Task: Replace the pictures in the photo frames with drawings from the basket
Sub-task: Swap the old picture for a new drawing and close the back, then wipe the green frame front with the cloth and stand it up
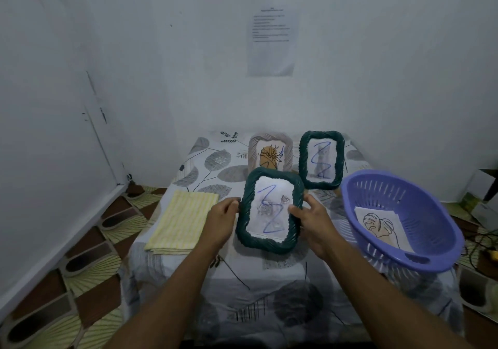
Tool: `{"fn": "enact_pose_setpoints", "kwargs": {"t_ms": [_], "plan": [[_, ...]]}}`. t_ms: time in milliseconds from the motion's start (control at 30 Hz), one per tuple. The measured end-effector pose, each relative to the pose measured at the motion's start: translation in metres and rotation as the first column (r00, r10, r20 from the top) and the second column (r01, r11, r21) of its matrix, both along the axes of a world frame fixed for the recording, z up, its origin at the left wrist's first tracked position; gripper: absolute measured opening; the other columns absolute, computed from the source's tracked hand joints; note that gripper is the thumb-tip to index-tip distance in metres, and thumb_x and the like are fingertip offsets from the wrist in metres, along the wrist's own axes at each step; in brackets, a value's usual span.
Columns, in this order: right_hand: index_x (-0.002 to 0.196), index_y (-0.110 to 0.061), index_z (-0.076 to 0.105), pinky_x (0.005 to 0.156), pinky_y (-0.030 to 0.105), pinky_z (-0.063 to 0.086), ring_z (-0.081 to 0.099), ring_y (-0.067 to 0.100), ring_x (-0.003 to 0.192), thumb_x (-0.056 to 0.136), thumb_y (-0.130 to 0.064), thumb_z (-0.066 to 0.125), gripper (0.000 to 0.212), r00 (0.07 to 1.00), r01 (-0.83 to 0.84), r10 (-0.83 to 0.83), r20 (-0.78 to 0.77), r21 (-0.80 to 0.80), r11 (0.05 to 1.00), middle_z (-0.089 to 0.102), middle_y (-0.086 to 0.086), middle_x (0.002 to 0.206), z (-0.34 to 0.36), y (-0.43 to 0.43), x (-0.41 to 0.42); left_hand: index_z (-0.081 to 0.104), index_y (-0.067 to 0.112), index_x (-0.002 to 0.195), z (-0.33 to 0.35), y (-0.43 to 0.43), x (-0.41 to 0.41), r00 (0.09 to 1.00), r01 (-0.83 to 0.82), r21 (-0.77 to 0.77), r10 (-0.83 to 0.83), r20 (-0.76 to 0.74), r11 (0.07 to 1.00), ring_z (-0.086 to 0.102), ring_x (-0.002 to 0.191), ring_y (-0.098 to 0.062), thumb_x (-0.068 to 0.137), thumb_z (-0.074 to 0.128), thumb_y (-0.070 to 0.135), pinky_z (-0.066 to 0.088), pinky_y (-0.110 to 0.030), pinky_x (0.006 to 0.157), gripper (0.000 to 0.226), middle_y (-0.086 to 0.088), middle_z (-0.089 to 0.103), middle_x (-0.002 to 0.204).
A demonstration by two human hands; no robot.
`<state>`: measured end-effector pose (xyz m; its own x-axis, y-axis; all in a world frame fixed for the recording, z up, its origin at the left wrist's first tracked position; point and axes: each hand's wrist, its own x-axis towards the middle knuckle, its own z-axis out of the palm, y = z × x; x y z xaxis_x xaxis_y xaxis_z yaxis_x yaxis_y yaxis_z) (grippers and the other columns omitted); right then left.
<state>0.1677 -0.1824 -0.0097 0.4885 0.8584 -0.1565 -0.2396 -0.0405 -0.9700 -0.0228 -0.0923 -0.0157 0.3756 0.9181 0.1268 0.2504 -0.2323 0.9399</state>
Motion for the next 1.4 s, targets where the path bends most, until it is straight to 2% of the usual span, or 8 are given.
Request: {"fn": "enact_pose_setpoints", "kwargs": {"t_ms": [100,233,567,633,733,900,1067,1400], "plan": [[0.127,-0.020,0.056,0.083,0.043,0.056,0.067,0.030,0.101,0.093,-0.006,0.060,0.037,0.999,-0.007,0.007,0.039,0.000,1.000,0.071,0.011,0.112,-0.005,0.005,0.004,0.063,0.004,0.118,-0.014,0.032,-0.025,0.947,-0.095,0.276,0.172,-0.271,0.957,0.056,0.109,-0.023,0.096,0.051,0.016,0.041,-0.030,0.095,0.027,-0.011,0.062,0.121],[0.127,-0.020,0.057,0.075,0.035,0.054,0.067,0.027,0.094,0.094,-0.006,0.059,0.036,0.999,0.002,-0.003,0.035,0.025,1.000,0.072,0.006,0.106,-0.014,0.011,0.005,0.060,0.003,0.120,-0.033,0.064,-0.044,0.822,-0.067,0.336,0.242,-0.515,0.940,0.050,0.117,-0.031,0.094,0.054,0.025,0.039,-0.038,0.096,0.035,-0.016,0.056,0.127],[0.111,-0.034,0.063,0.086,0.044,0.056,0.070,0.026,0.098,0.094,-0.007,0.056,0.032,0.998,-0.007,0.015,-0.069,0.110,0.994,0.073,0.002,0.110,-0.037,0.027,0.006,0.052,0.013,0.127,-0.060,0.108,-0.013,0.569,-0.057,0.483,0.426,-0.703,0.874,0.044,0.122,-0.030,0.094,0.045,0.034,0.034,-0.045,0.097,0.040,-0.009,0.051,0.134],[0.106,-0.036,0.064,0.084,0.042,0.056,0.070,0.025,0.097,0.094,-0.007,0.056,0.032,0.996,-0.015,0.025,-0.082,0.114,0.993,0.073,0.001,0.108,-0.039,0.029,0.007,0.057,0.014,0.111,-0.061,0.107,-0.011,0.592,-0.087,0.559,0.494,-0.637,0.824,0.053,0.108,-0.031,0.093,0.044,0.023,0.038,-0.043,0.087,0.024,-0.010,0.062,0.116],[0.115,-0.033,0.061,0.085,0.043,0.056,0.070,0.025,0.098,0.094,-0.008,0.057,0.033,0.996,-0.011,0.021,-0.085,0.114,0.993,0.073,0.002,0.109,-0.039,0.032,0.006,0.055,0.010,0.091,-0.054,0.099,-0.009,0.818,-0.180,0.539,0.430,-0.383,0.823,0.061,0.081,-0.034,0.096,0.042,0.019,0.042,-0.040,0.068,0.016,-0.014,0.066,0.086],[0.127,-0.028,0.056,0.079,0.038,0.057,0.070,0.021,0.096,0.096,-0.011,0.054,0.036,0.998,0.013,-0.005,-0.063,0.127,0.992,0.072,0.001,0.111,-0.031,0.033,0.000,0.059,0.014,0.107,-0.019,0.045,0.015,0.956,-0.279,0.442,0.291,0.042,0.853,0.061,0.082,-0.024,0.100,0.035,0.026,0.051,-0.039,0.071,0.028,-0.003,0.065,0.091],[0.126,-0.025,0.055,0.092,0.040,0.053,0.066,0.020,0.107,0.099,-0.011,0.049,0.031,1.000,0.023,-0.019,-0.024,0.156,0.987,0.067,0.001,0.121,-0.015,0.026,-0.006,0.051,0.013,0.136,-0.036,0.006,0.051,0.942,0.282,0.683,-0.061,-0.329,0.674,0.037,0.138,-0.018,0.100,0.036,0.027,0.022,-0.037,0.116,0.042,-0.001,0.043,0.148],[0.128,-0.028,0.054,0.099,0.042,0.049,0.062,0.018,0.115,0.100,-0.012,0.047,0.033,1.000,-0.002,0.001,0.003,0.175,0.985,0.065,-0.004,0.126,-0.004,-0.001,0.004,0.032,0.018,0.149,-0.024,-0.001,0.060,0.882,0.357,0.680,0.008,-0.471,0.641,0.017,0.147,-0.011,0.102,0.021,0.031,0.001,-0.042,0.120,0.050,0.003,0.025,0.157]]}}
